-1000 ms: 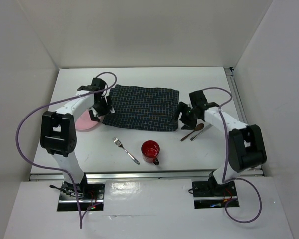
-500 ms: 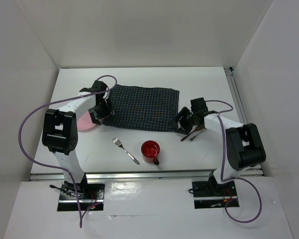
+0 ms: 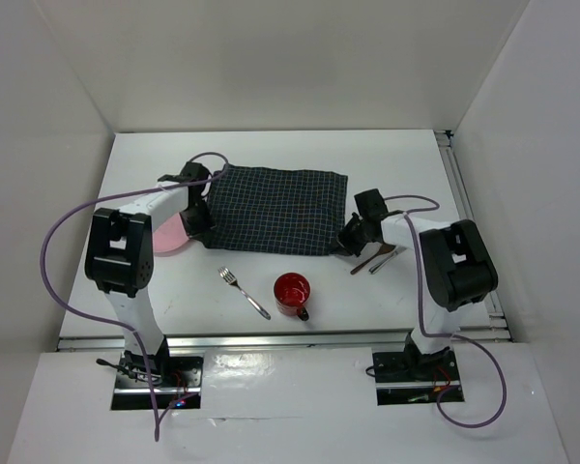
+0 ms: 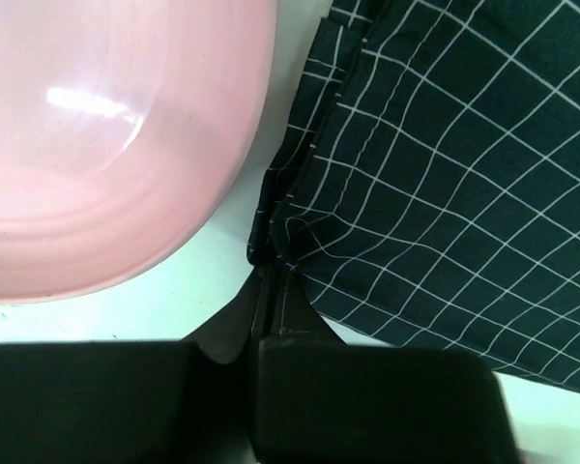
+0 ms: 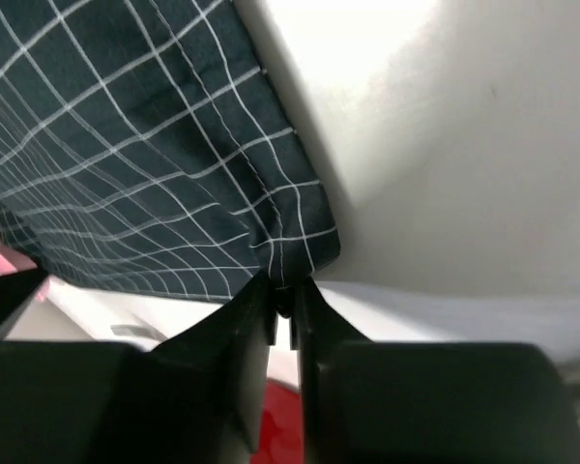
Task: Set the dinner table for one person
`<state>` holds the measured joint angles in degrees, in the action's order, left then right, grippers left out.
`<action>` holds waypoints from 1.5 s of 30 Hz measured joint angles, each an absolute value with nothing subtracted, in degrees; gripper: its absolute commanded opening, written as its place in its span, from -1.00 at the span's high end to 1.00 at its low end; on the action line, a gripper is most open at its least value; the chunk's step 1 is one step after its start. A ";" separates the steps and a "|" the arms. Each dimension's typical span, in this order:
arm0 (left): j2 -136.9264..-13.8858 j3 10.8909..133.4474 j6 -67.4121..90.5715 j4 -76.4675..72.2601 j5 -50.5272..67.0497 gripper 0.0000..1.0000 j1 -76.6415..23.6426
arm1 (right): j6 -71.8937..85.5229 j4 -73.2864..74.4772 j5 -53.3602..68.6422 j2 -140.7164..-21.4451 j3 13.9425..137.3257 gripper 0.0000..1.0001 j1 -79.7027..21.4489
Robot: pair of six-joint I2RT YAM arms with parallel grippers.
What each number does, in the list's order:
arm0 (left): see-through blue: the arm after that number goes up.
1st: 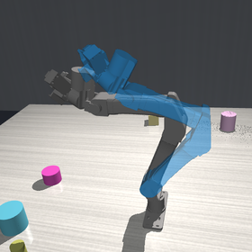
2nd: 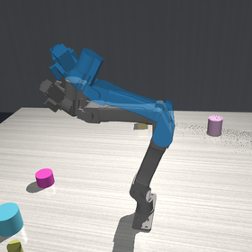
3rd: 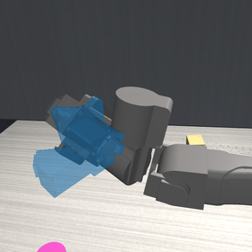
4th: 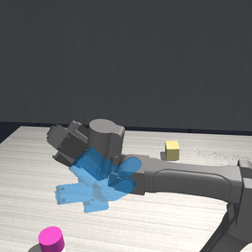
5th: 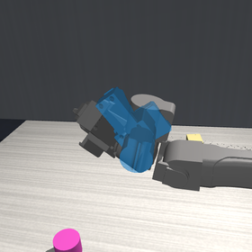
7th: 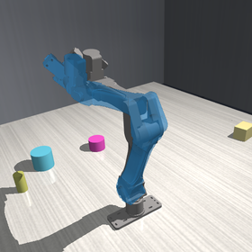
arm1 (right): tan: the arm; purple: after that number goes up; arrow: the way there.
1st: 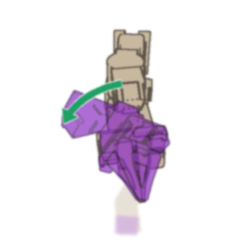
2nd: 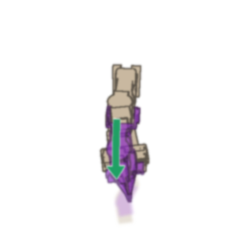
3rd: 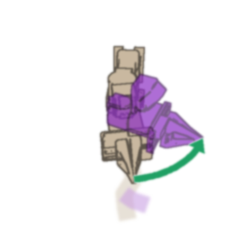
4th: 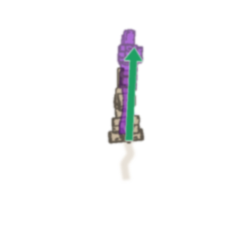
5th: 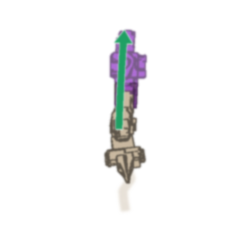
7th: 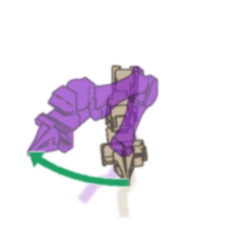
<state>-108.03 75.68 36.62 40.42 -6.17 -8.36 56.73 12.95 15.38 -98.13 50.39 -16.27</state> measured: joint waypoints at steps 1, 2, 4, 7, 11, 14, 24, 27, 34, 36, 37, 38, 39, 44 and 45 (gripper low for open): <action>-108.05 75.68 36.47 40.40 -6.15 1.00 -8.36 | 57.01 13.19 14.90 -98.74 51.03 0.74 -16.38; -108.05 75.68 36.49 40.40 -6.15 1.00 -8.36 | 56.86 13.34 14.31 -99.35 51.75 1.00 -16.40; -108.05 75.90 36.47 40.51 -6.15 1.00 -8.36 | 56.58 14.68 12.56 -100.51 53.76 1.00 -16.53; -108.05 76.88 36.42 41.04 -6.17 1.00 -8.36 | 55.81 16.93 9.21 -101.16 57.54 1.00 -16.53; -106.28 77.28 36.42 41.12 -6.17 1.00 -8.36 | 54.48 18.63 4.80 -99.24 60.38 1.00 -16.53; -102.15 76.20 36.82 40.23 -5.91 1.00 -8.36 | 53.84 20.01 3.14 -95.66 59.92 1.00 -16.58; -87.85 55.66 43.66 34.54 -4.43 1.00 -8.38 | 53.80 20.80 2.85 -89.06 46.65 0.70 -19.38; -87.85 55.75 43.88 34.85 -4.38 0.81 -8.38 | 53.95 21.63 2.76 -89.06 46.54 -0.33 -20.14; -90.15 67.33 41.15 35.20 -4.60 -0.58 -9.13 | 51.44 26.55 -2.20 -87.90 50.61 -0.65 -20.75; -92.68 70.57 40.51 34.85 -4.67 -0.60 -9.52 | 50.41 28.01 -3.62 -87.02 52.66 -0.58 -20.75; -94.74 72.10 40.29 34.68 -4.67 -0.60 -9.72 | 49.71 28.45 -4.23 -86.65 54.00 -0.56 -20.75; -96.97 73.56 40.12 34.81 -4.69 -0.65 -9.98 | 49.21 28.71 -4.56 -86.50 55.27 -0.56 -20.75; -99.09 74.74 39.66 34.98 -4.69 -0.69 -10.09 | 48.88 28.75 -4.60 -86.50 56.27 -0.56 -20.64; -107.26 77.34 38.70 37.52 -4.64 -1.00 -10.94 | 48.16 28.82 -1.58 -86.56 57.52 -0.56 -19.42; -107.55 77.03 38.72 38.11 -4.60 -1.00 -11.09 | 48.38 28.56 -0.60 -86.56 57.12 -0.56 -19.11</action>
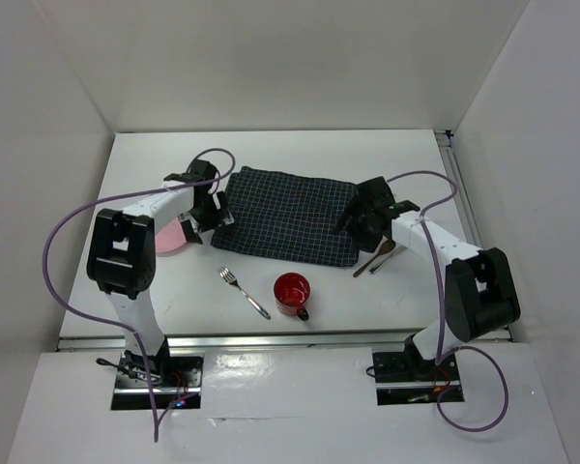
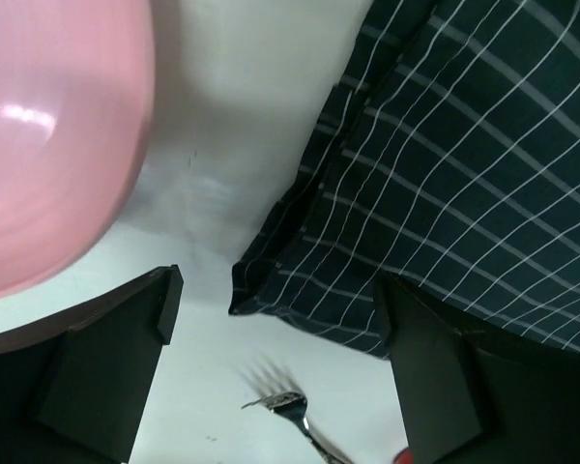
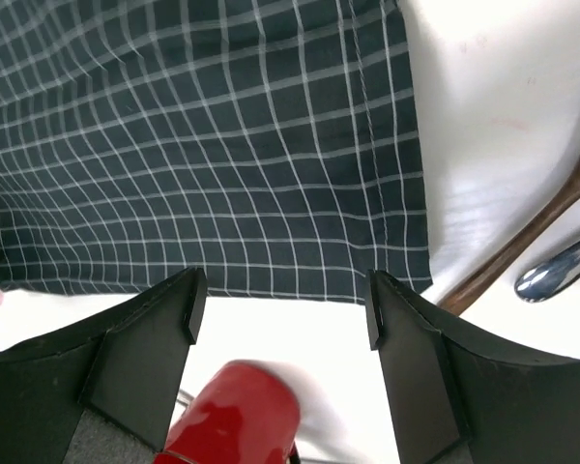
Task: Set the dinner table for one person
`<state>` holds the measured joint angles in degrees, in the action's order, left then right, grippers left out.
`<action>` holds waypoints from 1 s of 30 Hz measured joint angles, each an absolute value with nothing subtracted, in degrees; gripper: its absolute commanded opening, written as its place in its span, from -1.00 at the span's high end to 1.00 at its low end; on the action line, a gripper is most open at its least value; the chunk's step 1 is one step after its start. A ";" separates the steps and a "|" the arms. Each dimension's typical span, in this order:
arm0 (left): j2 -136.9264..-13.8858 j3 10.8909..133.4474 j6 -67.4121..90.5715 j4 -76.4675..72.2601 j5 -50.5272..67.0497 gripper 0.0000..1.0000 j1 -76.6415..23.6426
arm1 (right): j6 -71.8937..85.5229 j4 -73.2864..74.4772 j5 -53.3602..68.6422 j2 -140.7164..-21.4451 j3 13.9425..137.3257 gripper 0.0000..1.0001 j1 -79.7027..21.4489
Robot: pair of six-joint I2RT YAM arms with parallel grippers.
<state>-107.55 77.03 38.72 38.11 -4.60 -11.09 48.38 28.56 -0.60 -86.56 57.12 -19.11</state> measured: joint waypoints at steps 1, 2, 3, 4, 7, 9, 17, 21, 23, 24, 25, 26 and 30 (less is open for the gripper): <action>-107.57 76.66 38.76 38.46 -4.47 -1.00 -11.16 | 48.69 28.25 0.27 -86.48 56.51 -0.56 -18.96; -107.53 76.47 38.76 38.89 -4.25 -0.97 -11.20 | 49.12 27.77 1.26 -86.39 55.53 -0.56 -18.81; -107.50 76.31 38.79 39.00 -4.05 -0.94 -11.25 | 49.56 27.40 2.31 -86.37 54.33 -0.56 -18.72; -107.50 76.03 38.81 38.79 -3.75 -0.89 -11.33 | 49.93 26.89 3.22 -86.35 53.06 -0.56 -18.70; -107.53 75.02 39.07 38.79 -3.22 -0.58 -11.73 | 51.53 26.02 6.72 -86.35 49.30 -0.56 -18.70; -107.74 74.78 39.16 38.79 -3.05 -0.27 -11.79 | 52.80 25.26 8.80 -86.39 47.37 -0.50 -18.70; -110.02 76.25 39.33 38.50 -2.68 1.00 -11.84 | 56.14 20.93 10.50 -87.44 45.41 -0.26 -18.70; -110.34 77.41 39.16 38.57 -2.74 1.00 -11.84 | 57.43 19.59 10.63 -90.48 45.52 -0.01 -18.68; -110.32 77.65 39.16 38.59 -2.79 1.00 -11.84 | 57.74 18.98 10.48 -91.07 45.71 0.14 -18.65; -110.32 77.65 39.16 38.61 -2.85 1.00 -11.84 | 57.98 18.68 10.28 -91.42 45.78 0.25 -18.65; -110.32 77.65 39.18 38.72 -2.98 1.00 -11.84 | 58.00 18.41 10.00 -91.59 45.82 0.53 -18.65; -110.32 77.65 39.16 38.81 -3.14 1.00 -11.84 | 57.87 18.33 9.69 -91.96 45.91 0.72 -18.65; -110.19 78.52 39.16 39.86 -3.38 1.00 -11.81 | 58.00 18.61 8.01 -93.36 47.48 1.00 -18.44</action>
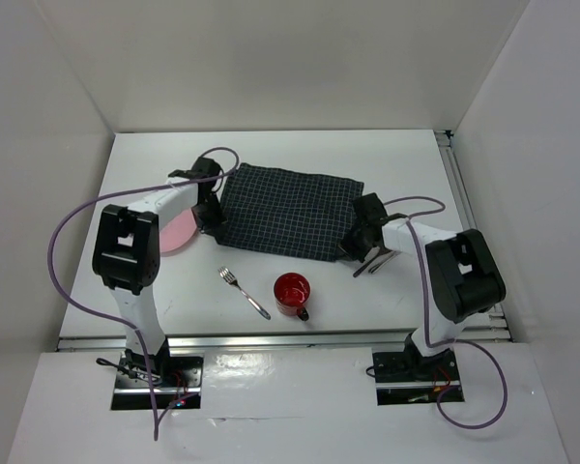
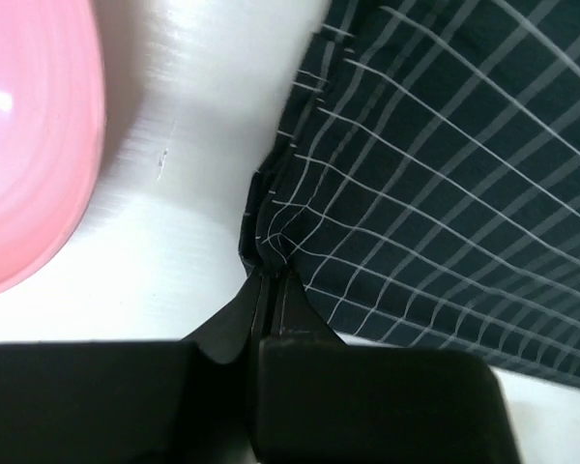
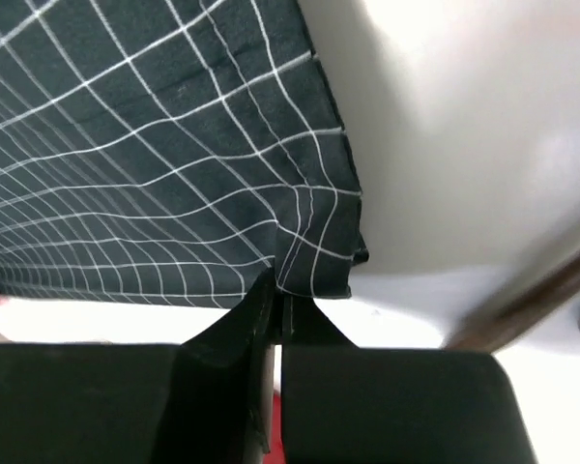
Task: Set the dinner table for one person
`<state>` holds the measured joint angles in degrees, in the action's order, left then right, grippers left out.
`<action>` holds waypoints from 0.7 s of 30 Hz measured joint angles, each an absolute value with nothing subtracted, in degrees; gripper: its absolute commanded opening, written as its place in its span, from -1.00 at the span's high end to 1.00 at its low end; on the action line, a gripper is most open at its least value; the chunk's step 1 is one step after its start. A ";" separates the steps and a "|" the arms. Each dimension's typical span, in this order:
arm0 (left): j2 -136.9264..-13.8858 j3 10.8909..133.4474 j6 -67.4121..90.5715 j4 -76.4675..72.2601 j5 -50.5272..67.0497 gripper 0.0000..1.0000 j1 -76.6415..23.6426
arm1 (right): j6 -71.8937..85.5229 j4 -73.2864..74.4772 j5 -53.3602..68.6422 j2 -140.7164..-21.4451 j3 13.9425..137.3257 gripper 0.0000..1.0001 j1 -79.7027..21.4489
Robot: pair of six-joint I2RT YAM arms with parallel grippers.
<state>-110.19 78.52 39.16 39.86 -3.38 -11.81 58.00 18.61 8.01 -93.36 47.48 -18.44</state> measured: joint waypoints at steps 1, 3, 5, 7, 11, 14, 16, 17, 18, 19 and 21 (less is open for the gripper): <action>-110.19 79.35 39.05 40.38 -3.38 1.00 -11.70 | 57.71 18.92 7.22 -93.84 48.60 1.00 -18.41; -110.21 83.22 38.85 42.59 -3.29 1.00 -11.40 | 56.62 20.67 6.00 -95.18 52.40 1.00 -18.11; -110.30 89.52 37.93 44.88 -3.09 1.00 -10.59 | 54.65 21.93 5.10 -97.23 59.00 1.00 -17.06; -111.09 98.83 37.50 47.07 -2.79 1.00 -9.30 | 52.86 23.55 4.49 -99.20 67.07 1.00 -15.66; -109.71 109.60 37.54 45.98 0.40 1.00 -5.54 | 49.89 22.35 4.25 -100.36 80.60 1.00 -13.93; -103.50 103.70 37.89 43.88 2.98 1.00 -3.70 | 49.15 19.94 5.30 -97.58 80.27 1.00 -14.20; -98.35 95.53 38.33 41.34 3.95 1.00 -3.44 | 49.25 17.32 5.91 -94.74 74.56 1.00 -14.44; -95.98 90.98 38.92 40.32 4.49 1.00 -3.57 | 49.50 16.99 6.42 -93.58 71.16 1.00 -14.52; -93.82 86.08 39.42 38.79 5.21 1.00 -3.77 | 49.78 16.38 6.83 -92.73 67.51 1.00 -14.52; -91.77 80.66 39.81 37.08 5.91 1.00 -3.90 | 50.06 15.99 7.42 -92.33 63.96 1.00 -14.52; -89.82 71.55 40.93 35.57 7.42 0.55 -4.12 | 50.52 15.66 9.04 -92.23 56.82 1.00 -14.59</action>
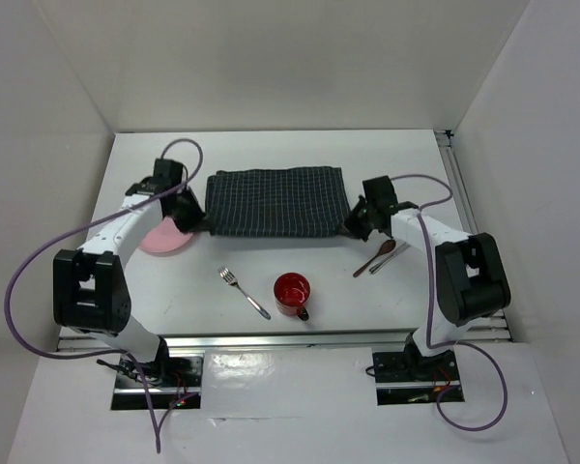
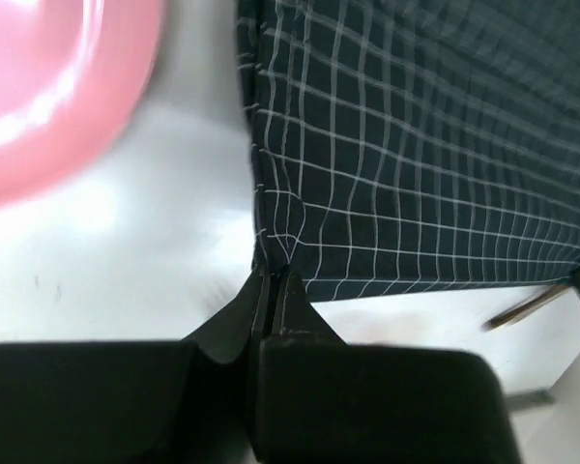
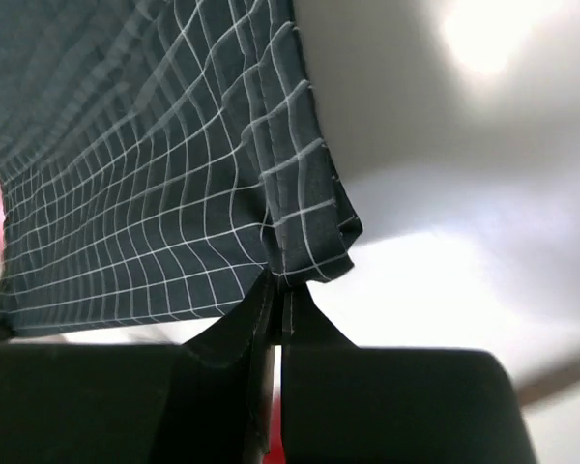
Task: Set the dinner table for one person
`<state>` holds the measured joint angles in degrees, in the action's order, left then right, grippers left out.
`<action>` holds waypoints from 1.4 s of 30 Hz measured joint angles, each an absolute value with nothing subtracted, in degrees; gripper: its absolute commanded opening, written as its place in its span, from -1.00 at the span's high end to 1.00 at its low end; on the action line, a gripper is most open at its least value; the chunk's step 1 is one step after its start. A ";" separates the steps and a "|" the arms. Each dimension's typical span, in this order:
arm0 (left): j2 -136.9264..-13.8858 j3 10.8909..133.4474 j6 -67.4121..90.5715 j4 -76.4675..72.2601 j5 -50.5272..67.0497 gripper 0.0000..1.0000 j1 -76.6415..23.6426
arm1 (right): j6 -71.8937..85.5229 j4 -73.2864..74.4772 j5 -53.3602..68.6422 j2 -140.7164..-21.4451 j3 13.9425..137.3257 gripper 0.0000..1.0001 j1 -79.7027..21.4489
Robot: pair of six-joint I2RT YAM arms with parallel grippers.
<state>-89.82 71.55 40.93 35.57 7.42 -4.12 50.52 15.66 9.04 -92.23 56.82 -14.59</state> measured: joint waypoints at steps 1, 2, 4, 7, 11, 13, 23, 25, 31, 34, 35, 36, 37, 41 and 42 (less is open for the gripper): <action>-89.71 67.83 41.06 34.96 8.10 0.26 -4.16 | 50.70 15.84 9.43 -92.23 55.27 0.96 -14.63; -89.91 64.73 41.21 34.52 8.82 -0.07 -4.19 | 50.78 15.99 10.00 -92.23 53.15 0.76 -14.66; -90.39 60.97 40.58 35.38 8.23 -0.58 -3.90 | 50.65 17.04 9.15 -92.23 50.85 0.25 -14.33; -90.94 61.65 40.36 36.91 6.04 -0.70 -3.25 | 49.15 17.87 7.84 -92.01 50.39 -0.53 -13.78; -90.94 69.34 38.87 37.56 2.63 -0.33 -3.03 | 46.37 21.50 4.89 -88.73 52.07 -0.69 -13.67; -91.07 72.99 37.87 37.47 1.50 -0.14 -3.11 | 45.30 23.68 3.33 -87.09 54.39 -0.69 -13.67; -104.66 84.79 36.03 39.03 -1.15 0.53 -9.74 | 37.43 26.57 1.02 -94.96 74.13 1.00 -13.78; -108.49 84.79 35.99 39.79 -0.73 0.56 -11.33 | 36.01 26.35 2.31 -100.64 77.73 1.00 -13.98; -117.25 85.52 35.73 41.91 -0.32 0.67 -11.60 | 34.15 28.80 3.88 -111.20 78.74 1.00 -14.26; -119.07 88.51 34.63 43.11 -0.97 0.67 -11.46 | 34.00 29.15 3.88 -112.33 78.06 1.00 -14.26; -119.74 89.52 34.46 43.66 -1.17 0.67 -11.49 | 34.00 29.12 3.86 -112.31 77.69 1.00 -14.26; -120.33 90.52 34.39 44.25 -1.61 0.64 -11.53 | 34.00 28.34 3.81 -112.22 76.75 1.00 -14.26; -120.88 91.33 34.33 44.66 -2.15 0.64 -11.57 | 34.15 28.08 3.79 -112.20 75.81 1.00 -14.26; -123.28 95.20 33.43 46.81 -4.49 0.64 -11.92 | 35.33 25.96 4.05 -110.37 71.48 1.00 -14.24; -123.61 95.81 33.23 47.29 -4.97 0.64 -11.97 | 35.53 25.41 4.12 -109.65 70.35 1.00 -14.26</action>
<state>-123.61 95.81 33.23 47.29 -4.97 -11.97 35.53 25.41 4.12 -109.65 70.35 -14.26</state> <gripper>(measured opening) 0.184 0.037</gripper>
